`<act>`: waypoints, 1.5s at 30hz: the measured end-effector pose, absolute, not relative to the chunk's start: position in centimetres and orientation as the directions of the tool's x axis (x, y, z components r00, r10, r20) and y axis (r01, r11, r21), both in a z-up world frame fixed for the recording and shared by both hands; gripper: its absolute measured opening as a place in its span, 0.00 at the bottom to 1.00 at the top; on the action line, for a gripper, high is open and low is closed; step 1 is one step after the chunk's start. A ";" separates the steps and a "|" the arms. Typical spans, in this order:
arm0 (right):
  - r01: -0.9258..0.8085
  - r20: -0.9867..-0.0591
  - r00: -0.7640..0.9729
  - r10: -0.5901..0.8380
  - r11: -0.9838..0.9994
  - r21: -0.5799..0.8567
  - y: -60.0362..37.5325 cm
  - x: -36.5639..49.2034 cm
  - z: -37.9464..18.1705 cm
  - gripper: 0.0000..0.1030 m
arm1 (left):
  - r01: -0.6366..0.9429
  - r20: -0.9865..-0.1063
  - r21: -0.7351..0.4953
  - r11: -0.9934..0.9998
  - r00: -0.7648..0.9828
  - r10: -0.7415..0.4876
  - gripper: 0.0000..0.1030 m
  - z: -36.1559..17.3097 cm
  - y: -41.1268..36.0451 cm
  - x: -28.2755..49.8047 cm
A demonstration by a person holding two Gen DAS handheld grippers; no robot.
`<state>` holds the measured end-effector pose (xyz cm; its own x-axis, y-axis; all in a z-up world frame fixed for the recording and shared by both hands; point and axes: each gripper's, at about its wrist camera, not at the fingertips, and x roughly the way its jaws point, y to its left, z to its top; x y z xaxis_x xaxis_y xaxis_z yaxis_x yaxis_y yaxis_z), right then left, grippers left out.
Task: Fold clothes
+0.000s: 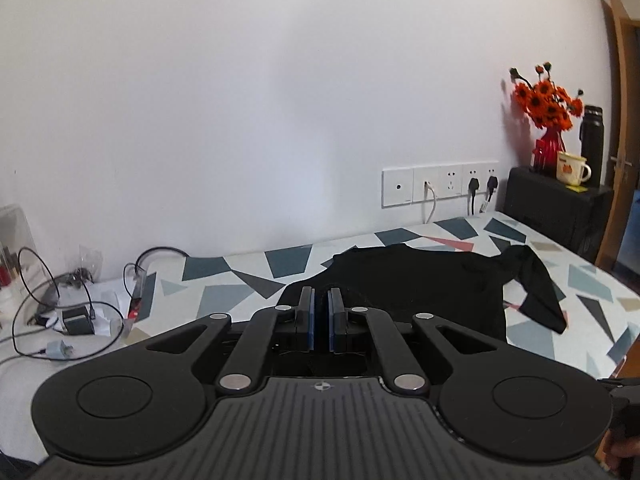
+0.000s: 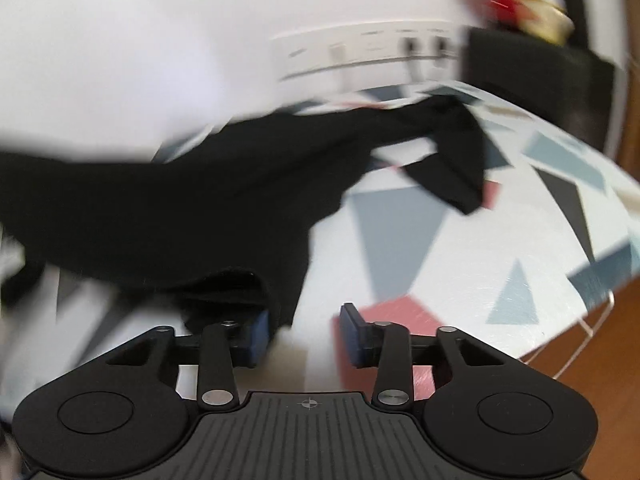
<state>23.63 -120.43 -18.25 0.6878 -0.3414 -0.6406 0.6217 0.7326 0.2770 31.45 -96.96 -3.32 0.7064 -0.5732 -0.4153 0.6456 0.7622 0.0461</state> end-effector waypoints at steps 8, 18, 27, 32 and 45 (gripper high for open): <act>0.616 -0.644 0.703 -0.302 0.711 0.338 -121.0 25.6 -19.5 0.34 | 0.642 -0.411 0.065 0.764 0.715 -0.566 0.06 -3.0 -96.9 31.3; 0.684 -0.432 0.706 -0.561 0.698 0.211 -125.6 22.8 -10.1 0.02 | 0.669 -0.416 -0.056 0.741 0.659 -0.627 0.06 -3.2 -97.0 30.9; 0.709 -0.467 0.624 -0.627 0.706 -0.001 -127.1 16.8 -6.8 0.02 | 0.809 -0.616 -0.098 0.580 0.409 -0.674 0.06 -9.0 -98.7 26.0; 0.721 -0.645 0.544 -0.536 0.692 0.034 -126.0 15.6 -12.2 0.02 | 0.755 -0.668 -0.170 0.633 0.383 -0.638 0.06 -10.7 -96.7 26.8; 0.734 -0.772 0.483 -0.412 0.672 0.101 -125.0 15.7 -14.6 0.05 | 0.720 -0.821 -0.253 0.646 0.193 -0.537 0.26 -13.5 -96.9 28.8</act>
